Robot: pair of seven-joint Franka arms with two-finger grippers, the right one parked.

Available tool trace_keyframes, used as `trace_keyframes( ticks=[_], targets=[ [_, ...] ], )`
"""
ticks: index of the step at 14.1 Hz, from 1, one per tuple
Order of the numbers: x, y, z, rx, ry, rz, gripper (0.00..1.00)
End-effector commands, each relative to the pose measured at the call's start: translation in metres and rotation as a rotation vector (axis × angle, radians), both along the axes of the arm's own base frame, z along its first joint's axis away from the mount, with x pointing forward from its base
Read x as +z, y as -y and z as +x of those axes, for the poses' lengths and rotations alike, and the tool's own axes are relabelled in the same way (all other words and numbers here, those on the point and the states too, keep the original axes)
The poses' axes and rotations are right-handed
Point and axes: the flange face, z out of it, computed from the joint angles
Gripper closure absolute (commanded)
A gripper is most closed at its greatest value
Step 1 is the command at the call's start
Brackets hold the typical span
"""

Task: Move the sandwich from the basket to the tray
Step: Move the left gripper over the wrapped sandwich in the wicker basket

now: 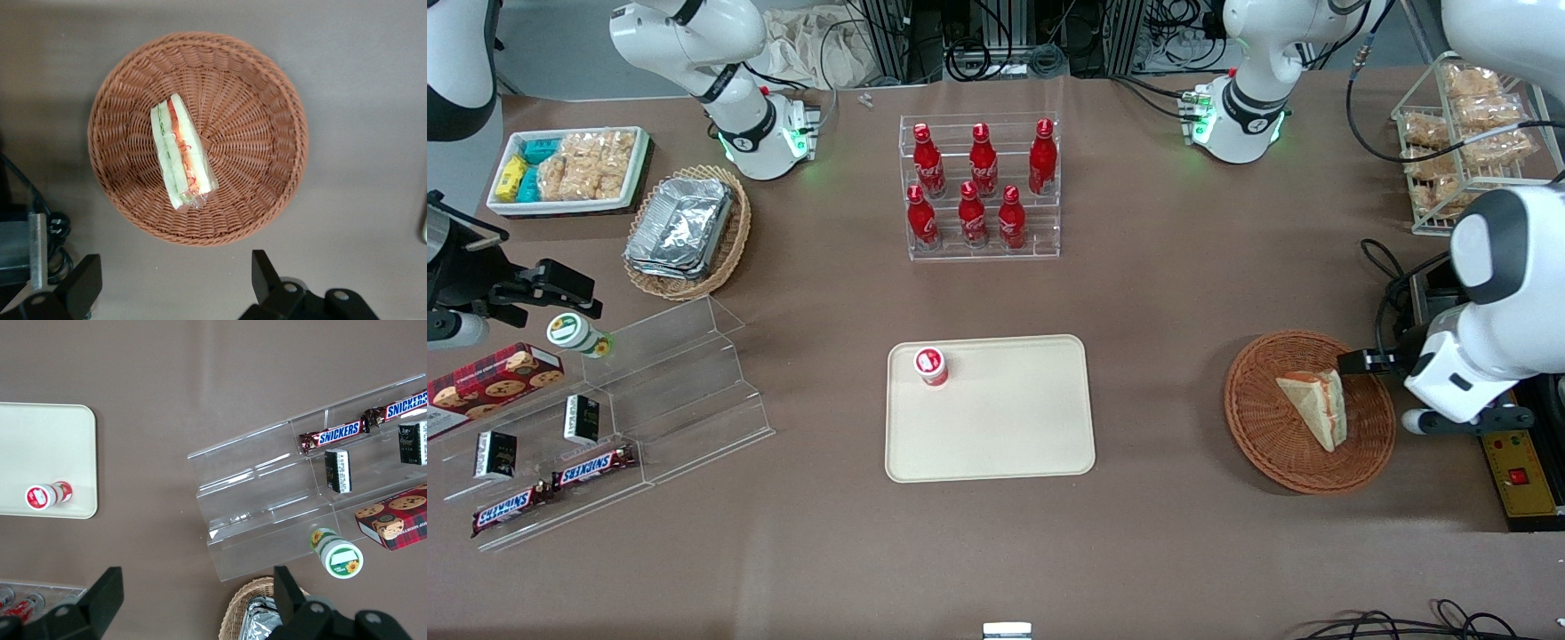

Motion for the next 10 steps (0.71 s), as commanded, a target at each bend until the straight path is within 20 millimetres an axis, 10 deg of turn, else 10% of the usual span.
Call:
trace_keyframes(
  ticks=[1, 10],
  targets=[
    [-0.031, -0.013, -0.019, 0.053, 0.018, 0.016, 0.00],
    [-0.151, -0.027, -0.032, 0.191, 0.063, 0.029, 0.01]
  ],
)
